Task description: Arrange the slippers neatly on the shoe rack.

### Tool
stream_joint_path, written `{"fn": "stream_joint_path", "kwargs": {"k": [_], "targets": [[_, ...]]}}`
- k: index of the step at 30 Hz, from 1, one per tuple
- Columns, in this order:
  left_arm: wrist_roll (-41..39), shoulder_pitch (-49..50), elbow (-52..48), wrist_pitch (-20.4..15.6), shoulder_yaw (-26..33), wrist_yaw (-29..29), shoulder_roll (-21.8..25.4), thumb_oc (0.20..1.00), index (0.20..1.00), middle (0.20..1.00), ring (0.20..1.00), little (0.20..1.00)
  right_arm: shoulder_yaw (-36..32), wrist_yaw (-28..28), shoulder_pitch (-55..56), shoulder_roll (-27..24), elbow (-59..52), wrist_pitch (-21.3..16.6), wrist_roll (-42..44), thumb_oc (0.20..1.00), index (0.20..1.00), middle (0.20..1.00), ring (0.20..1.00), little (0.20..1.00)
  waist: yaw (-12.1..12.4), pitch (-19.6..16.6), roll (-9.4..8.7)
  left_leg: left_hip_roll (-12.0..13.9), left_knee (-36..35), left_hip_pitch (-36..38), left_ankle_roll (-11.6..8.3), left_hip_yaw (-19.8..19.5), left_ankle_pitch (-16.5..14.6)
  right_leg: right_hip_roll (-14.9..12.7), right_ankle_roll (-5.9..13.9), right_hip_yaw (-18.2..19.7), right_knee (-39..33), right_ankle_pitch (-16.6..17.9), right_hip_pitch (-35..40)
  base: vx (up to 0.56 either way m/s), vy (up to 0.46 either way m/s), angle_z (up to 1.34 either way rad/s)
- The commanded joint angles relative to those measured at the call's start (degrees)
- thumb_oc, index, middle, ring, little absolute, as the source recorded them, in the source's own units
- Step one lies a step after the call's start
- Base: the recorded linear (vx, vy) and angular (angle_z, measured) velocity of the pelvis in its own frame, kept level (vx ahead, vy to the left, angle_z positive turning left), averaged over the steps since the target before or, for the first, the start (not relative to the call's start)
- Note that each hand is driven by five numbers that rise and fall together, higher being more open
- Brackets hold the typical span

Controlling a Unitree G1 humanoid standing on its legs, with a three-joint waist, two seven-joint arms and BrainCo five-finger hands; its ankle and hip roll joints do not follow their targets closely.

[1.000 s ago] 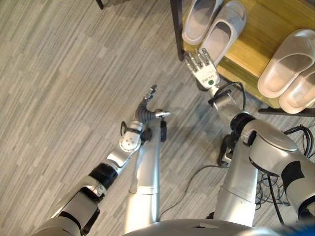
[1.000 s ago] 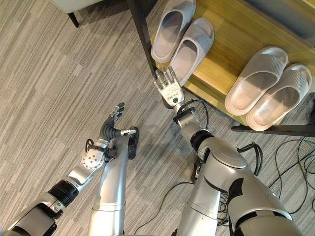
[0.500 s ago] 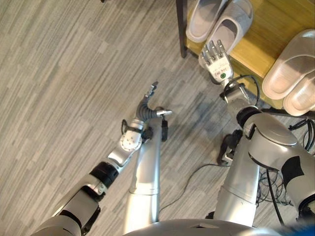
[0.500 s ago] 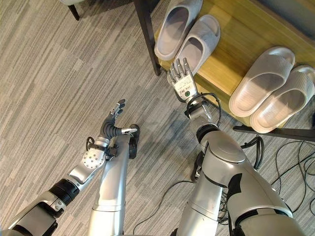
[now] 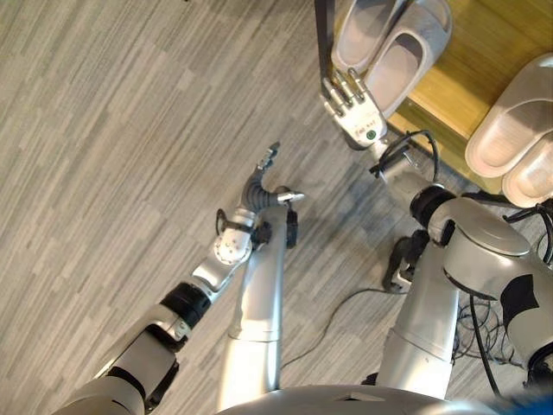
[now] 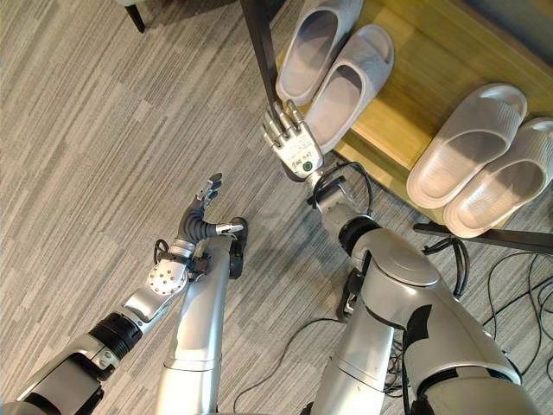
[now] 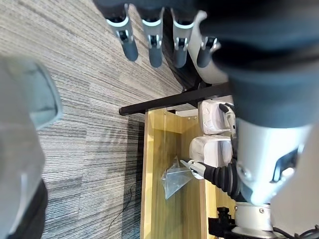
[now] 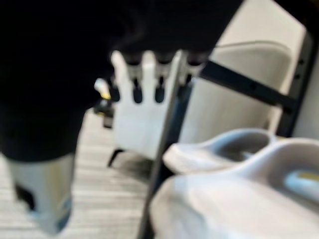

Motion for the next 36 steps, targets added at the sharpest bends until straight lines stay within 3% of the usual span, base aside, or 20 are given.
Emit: {"fn": "stream_joint_path", "kwargs": {"k": [1,8,15,36], "targets": [[2.8,5.4,4.8,0.7,-1.9,-1.0,0.7,1.000,1.000,1.000,1.000,1.000,-0.8,3.5,-1.8,-0.3,-2.3,-3.2,-2.0,1.000,1.000,1.000,1.000,1.000,-0.4,2.0,-1.73,3.5,-2.3,3.2,-5.58,-1.6,-3.2,0.9,-0.97,2.9,-3.5,17.0,-1.5,0.00,0.000,0.00],[3.6,5.3,6.5,0.5,-2.0,-1.2,-0.4,1.000,1.000,1.000,1.000,1.000,-0.3,11.2,1.4,-0.4,-6.5,-7.2,-1.8,1.000,1.000,1.000,1.000,1.000,-0.6,2.1,-1.83,3.7,-2.1,3.2,-5.48,-2.0,-3.2,1.2,-1.19,2.9,-3.3,16.6,-1.5,0.00,-0.005,0.00],[3.6,5.1,6.7,0.4,-2.3,-1.6,-0.6,1.000,1.000,1.000,1.000,1.000,-2.7,15.4,2.7,1.5,-2.3,-7.9,0.3,1.000,1.000,1.000,1.000,1.000,-0.5,2.2,-1.50,3.8,-1.8,3.2,-5.28,-2.1,-3.2,1.5,-1.21,2.8,-3.0,16.4,-1.5,0.00,0.000,0.00],[1.8,5.3,6.0,0.5,-3.2,-3.0,-0.3,1.000,1.000,1.000,1.000,1.000,-6.5,13.3,-3.9,2.2,9.7,-5.2,5.9,1.000,1.000,1.000,1.000,1.000,0.8,2.0,-1.37,3.0,-2.9,3.2,-4.84,-1.3,-2.9,1.2,-1.15,2.8,-3.8,16.7,-1.5,0.00,0.000,0.00]]}}
